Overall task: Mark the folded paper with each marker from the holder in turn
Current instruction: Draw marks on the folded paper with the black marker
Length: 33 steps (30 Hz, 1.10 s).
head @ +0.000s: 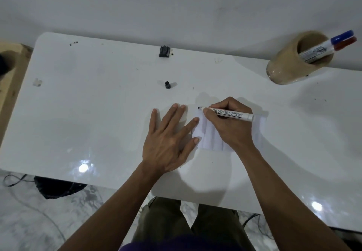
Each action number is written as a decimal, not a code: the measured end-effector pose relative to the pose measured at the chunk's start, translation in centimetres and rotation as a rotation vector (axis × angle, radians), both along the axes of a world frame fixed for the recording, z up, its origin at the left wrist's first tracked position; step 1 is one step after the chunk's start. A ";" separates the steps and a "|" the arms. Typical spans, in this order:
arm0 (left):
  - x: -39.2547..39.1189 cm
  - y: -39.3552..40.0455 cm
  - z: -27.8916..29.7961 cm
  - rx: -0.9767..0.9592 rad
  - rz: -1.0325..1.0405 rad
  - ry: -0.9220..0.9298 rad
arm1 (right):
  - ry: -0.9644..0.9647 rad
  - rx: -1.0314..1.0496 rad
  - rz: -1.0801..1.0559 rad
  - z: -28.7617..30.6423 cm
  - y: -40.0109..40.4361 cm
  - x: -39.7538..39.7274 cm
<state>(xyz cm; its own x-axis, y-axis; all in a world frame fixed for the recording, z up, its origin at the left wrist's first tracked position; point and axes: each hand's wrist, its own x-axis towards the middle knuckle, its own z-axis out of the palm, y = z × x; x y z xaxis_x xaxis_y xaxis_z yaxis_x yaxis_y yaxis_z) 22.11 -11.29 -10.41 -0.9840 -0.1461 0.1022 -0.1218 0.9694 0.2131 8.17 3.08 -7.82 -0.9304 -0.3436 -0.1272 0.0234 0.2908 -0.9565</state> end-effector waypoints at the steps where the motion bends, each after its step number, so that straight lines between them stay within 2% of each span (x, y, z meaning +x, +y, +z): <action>1: 0.0 0.0 0.0 0.001 0.002 -0.001 | 0.001 0.003 0.005 0.0 0.0 0.0; 26: 0.0 0.2 -0.1 0.014 0.014 0.040 | -0.018 0.020 0.062 0.2 0.3 -0.1; 29: 0.0 0.2 -0.1 0.018 0.007 0.047 | -0.072 0.012 0.044 0.5 0.2 -0.3; 33: 0.0 0.3 0.3 0.054 0.014 0.060 | -0.256 -0.167 -0.053 2.3 0.4 -1.1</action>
